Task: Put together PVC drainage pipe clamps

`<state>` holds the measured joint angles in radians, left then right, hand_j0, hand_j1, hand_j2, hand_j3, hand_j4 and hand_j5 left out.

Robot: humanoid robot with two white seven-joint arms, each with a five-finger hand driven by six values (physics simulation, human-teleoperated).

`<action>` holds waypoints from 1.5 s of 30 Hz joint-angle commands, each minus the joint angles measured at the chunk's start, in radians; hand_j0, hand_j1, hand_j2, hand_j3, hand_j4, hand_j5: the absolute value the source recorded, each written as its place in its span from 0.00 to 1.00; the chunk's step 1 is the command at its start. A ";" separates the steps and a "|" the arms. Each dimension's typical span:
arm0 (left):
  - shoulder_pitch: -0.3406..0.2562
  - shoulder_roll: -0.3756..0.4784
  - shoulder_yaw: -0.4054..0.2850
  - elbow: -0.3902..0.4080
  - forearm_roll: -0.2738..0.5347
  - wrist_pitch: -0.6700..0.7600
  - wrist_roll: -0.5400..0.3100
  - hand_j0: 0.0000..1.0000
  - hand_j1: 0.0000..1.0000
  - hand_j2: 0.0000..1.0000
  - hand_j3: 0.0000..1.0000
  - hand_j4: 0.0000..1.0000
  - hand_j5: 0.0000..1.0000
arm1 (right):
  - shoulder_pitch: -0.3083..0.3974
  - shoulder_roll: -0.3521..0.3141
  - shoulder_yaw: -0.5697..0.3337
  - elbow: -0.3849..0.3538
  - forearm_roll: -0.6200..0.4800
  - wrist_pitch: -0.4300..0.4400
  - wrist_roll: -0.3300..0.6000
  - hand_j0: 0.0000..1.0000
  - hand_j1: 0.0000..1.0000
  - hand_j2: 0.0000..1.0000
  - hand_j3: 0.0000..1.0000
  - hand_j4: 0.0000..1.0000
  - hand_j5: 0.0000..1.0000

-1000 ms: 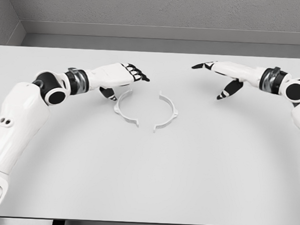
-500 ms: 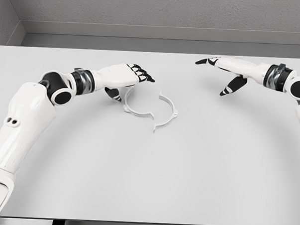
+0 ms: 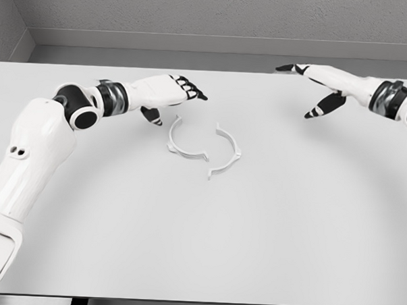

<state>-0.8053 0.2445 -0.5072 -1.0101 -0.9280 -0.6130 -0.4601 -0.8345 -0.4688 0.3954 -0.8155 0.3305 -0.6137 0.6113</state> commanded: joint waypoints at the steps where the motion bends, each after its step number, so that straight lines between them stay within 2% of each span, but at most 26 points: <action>1: 0.000 -0.017 0.000 0.007 -0.015 0.002 0.001 1.00 1.00 1.00 1.00 1.00 1.00 | 0.000 0.001 -0.029 -0.001 -0.008 0.003 0.000 1.00 1.00 1.00 1.00 1.00 1.00; 4: -0.008 -0.016 0.001 0.008 -0.015 0.002 0.001 1.00 1.00 1.00 1.00 1.00 1.00 | 0.000 0.002 -0.030 -0.001 -0.008 0.003 0.000 1.00 1.00 1.00 1.00 1.00 1.00; 10: -0.031 -0.017 -0.001 0.079 -0.017 0.002 0.001 1.00 1.00 1.00 1.00 1.00 1.00 | 0.000 0.007 -0.030 -0.004 -0.008 0.003 0.000 1.00 1.00 1.00 1.00 1.00 1.00; 24: -0.032 -0.053 -0.001 0.082 -0.060 0.002 0.005 1.00 1.00 1.00 1.00 1.00 1.00 | 0.000 0.010 -0.038 -0.005 -0.008 0.003 0.000 1.00 1.00 1.00 1.00 1.00 1.00; 26: -0.032 -0.060 -0.001 0.093 -0.060 0.002 0.005 1.00 1.00 1.00 1.00 1.00 1.00 | 0.003 0.009 -0.038 0.015 -0.008 0.003 0.000 1.00 1.00 1.00 1.00 1.00 1.00; 28: -0.032 -0.062 -0.001 0.093 -0.060 0.002 0.005 1.00 1.00 1.00 1.00 1.00 1.00 | -0.003 0.045 -0.036 0.015 -0.007 0.003 0.000 1.00 1.00 1.00 1.00 1.00 1.00; 45: -0.031 -0.096 -0.002 0.094 -0.061 0.002 0.003 1.00 1.00 1.00 1.00 1.00 1.00 | -0.008 0.047 -0.038 0.013 -0.007 0.003 0.000 1.00 1.00 1.00 1.00 1.00 1.00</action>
<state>-0.8360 0.1538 -0.5110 -0.9157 -0.9947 -0.6131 -0.4571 -0.8422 -0.4216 0.3590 -0.8012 0.3315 -0.6137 0.6113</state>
